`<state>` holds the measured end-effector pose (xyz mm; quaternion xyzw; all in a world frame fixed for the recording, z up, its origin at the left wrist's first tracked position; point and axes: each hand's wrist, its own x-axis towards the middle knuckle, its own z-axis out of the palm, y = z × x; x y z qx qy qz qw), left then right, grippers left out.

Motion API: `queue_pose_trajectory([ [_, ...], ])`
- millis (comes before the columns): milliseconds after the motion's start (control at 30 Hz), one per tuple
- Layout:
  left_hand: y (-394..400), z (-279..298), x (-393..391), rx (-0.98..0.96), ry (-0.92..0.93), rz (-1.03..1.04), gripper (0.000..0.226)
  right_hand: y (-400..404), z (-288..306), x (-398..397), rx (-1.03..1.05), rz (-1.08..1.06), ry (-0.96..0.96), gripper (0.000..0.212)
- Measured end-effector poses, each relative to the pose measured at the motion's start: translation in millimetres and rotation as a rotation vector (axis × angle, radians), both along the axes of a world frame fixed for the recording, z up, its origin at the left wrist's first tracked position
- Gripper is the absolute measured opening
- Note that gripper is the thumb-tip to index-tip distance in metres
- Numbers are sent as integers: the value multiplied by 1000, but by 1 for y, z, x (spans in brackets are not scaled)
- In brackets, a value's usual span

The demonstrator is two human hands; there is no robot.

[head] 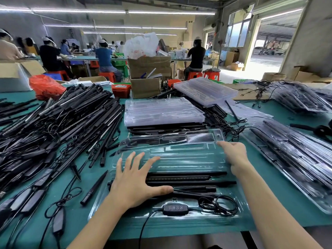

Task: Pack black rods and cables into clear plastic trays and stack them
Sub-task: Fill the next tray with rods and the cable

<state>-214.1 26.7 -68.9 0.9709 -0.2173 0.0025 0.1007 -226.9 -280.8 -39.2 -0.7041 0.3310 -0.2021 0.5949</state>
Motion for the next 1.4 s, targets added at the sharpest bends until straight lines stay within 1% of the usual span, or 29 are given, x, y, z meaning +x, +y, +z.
queue_pose_trajectory([
  [133, -3, 0, 3, -29, -46, -4, 109, 1, 2, 6, 57, -40, -121, 24],
  [267, -3, 4, -1, -124, -127, -13, 107, 5, -4, 7, 53, -67, -281, 13],
  [300, -3, 6, -2, -158, -167, -34, 104, 6, -5, 6, 49, -74, -315, 14],
  [333, -3, 8, -2, -212, -213, -75, 98, 6, -6, 6, 49, -86, -351, 16],
  [367, -3, 9, -3, -290, -259, -143, 86, 7, -7, 6, 46, -98, -387, 17],
  [433, -4, 12, -6, -440, -377, -320, 52, 8, -7, 6, 23, -118, -426, 18],
  [500, -6, 15, -9, -500, -474, -487, 29, 9, -10, 5, -4, -114, -445, 17],
  [533, -6, 18, -11, -510, -477, -550, 23, 9, -11, 5, -16, -107, -448, 15],
  [600, -10, 23, -15, -507, -434, -638, 17, 9, -13, 5, -37, -99, -442, 13],
  [667, -19, 28, -23, -493, -395, -713, 16, 9, -14, 6, -52, -99, -435, 14],
  [733, -32, 31, -34, -449, -330, -799, 22, 9, -15, 7, -62, -104, -436, 17],
  [833, -55, 29, -48, -323, -215, -900, 32, 9, -16, 8, -72, -110, -449, 18],
  [967, -77, 23, -52, -245, -108, -897, 34, 8, -17, 7, -55, -88, -492, 13],
  [1033, -81, 20, -49, -260, -26, -859, 33, 6, -16, 6, -20, -79, -539, 15],
  [1067, -82, 18, -48, -282, 15, -842, 32, 5, -15, 5, 7, -72, -567, 18],
  [1133, -83, 15, -46, -315, 64, -821, 30, 2, -13, 3, 76, -36, -608, 33],
  [1233, -84, 14, -46, -350, 112, -787, 28, -11, -8, -2, 234, 95, -651, 67],
  [1267, -84, 14, -46, -359, 122, -776, 28, -17, -7, -4, 276, 164, -662, 73],
  [1300, -85, 15, -47, -360, 126, -768, 28, -23, -6, -7, 313, 240, -656, 75],
  [1333, -85, 16, -46, -355, 126, -764, 28, -28, -5, -10, 329, 332, -629, 71],
  [1400, -85, 17, -46, -341, 117, -760, 28, -38, -8, -17, 288, 534, -505, 54],
])
